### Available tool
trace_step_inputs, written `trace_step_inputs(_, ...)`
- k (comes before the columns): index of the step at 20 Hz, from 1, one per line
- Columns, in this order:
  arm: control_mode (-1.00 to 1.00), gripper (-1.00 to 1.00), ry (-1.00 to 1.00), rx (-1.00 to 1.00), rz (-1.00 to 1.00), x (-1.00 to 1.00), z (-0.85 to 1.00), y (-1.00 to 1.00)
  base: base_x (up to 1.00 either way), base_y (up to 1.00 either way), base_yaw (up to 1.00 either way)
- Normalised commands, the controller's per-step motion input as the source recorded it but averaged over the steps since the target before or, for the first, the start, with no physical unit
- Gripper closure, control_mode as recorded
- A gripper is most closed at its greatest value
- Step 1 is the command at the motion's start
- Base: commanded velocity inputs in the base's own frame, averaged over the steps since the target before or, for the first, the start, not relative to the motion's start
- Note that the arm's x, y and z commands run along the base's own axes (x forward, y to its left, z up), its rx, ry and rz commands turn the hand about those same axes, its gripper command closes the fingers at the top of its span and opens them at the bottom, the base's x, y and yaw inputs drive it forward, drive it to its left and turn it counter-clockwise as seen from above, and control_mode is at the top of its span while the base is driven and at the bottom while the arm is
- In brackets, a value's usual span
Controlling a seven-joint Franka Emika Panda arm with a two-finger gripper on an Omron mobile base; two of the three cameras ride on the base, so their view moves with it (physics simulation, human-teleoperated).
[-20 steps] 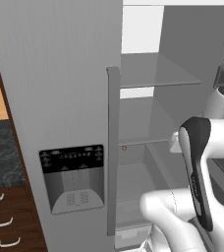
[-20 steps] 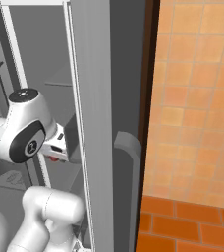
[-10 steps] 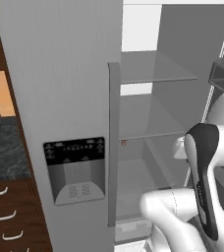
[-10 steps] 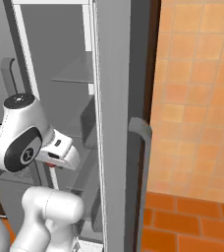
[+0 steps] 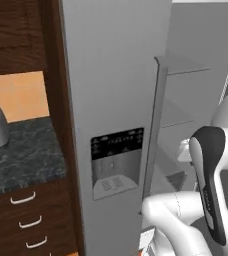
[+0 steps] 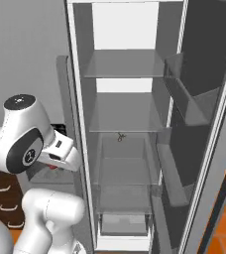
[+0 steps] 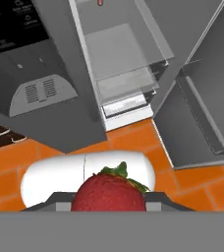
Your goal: Take the strawberry from the fridge and place it on top of the pancake, located on the dining counter.
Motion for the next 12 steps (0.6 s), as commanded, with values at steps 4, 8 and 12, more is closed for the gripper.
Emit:
trace_step_inputs(4, 1.0, 1.0, 0.0, 0.0, 0.0, 0.0, 0.0, 0.0, -0.29, 0.64, -0.61)
trace_step_inputs(8, 1.0, 1.0, 0.0, 0.0, 0.0, 0.0, 0.0, 0.0, -0.26, 0.5, -0.69)
trace_step_inputs(12, 1.0, 1.0, 0.0, 0.0, 0.0, 0.0, 0.0, 0.0, -0.19, 0.36, -0.75)
